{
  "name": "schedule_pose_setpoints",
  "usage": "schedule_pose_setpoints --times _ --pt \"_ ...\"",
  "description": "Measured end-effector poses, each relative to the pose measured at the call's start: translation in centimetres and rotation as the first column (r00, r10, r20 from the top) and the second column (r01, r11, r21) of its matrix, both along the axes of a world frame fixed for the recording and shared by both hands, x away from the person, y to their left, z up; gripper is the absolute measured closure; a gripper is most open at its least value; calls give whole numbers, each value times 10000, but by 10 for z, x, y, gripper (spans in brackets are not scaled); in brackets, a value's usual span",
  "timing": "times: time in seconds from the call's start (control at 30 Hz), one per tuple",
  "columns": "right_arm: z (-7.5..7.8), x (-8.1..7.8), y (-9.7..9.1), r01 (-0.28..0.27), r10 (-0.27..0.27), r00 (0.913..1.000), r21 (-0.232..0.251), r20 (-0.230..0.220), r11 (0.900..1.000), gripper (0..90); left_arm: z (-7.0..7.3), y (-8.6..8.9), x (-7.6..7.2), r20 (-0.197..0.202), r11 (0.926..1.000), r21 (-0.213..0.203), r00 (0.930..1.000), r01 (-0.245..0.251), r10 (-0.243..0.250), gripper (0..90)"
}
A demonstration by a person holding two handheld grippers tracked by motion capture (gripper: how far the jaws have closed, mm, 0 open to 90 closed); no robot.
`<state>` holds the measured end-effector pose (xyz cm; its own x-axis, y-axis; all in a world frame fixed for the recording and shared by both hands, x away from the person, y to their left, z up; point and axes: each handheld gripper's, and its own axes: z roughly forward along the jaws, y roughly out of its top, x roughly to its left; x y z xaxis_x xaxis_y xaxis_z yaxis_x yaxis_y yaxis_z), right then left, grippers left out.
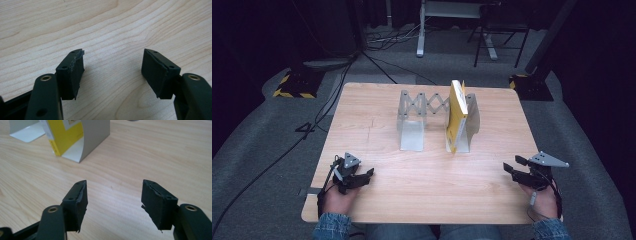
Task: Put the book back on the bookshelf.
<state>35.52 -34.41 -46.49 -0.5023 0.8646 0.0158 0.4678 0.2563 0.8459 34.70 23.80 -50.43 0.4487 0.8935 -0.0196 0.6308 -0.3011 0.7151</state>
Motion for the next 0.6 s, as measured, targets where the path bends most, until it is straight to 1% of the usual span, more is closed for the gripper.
schedule_pose_setpoints --times 0.07,0.17,0.2,0.47,0.53,0.6 --pt "-8 -2 -3 64 -64 9998 17 -187 10000 382 0 -1 0 0 10000 -25 10000 -7 7 350" --pt "-16 -4 -5 150 -149 9993 23 -329 9999 372 0 -1 0 -23 10000 -33 10000 11 -11 348" --pt "-19 -4 -6 264 -268 9991 -134 -332 9996 362 0 -1 0 -29 10000 -25 10000 20 -20 346" --pt "-34 -6 -6 236 -258 9962 -266 -832 9994 355 0 -2 0 -38 10000 -47 10000 18 -18 331" --pt "-37 -6 -7 456 -501 9937 -462 -1003 9979 348 0 -2 0 -35 10000 -1 10000 78 -78 322" --pt "-38 -5 -8 456 -511 9912 -470 -1219 9979 339 0 -2 0 -39 10000 -26 10000 68 -68 319"
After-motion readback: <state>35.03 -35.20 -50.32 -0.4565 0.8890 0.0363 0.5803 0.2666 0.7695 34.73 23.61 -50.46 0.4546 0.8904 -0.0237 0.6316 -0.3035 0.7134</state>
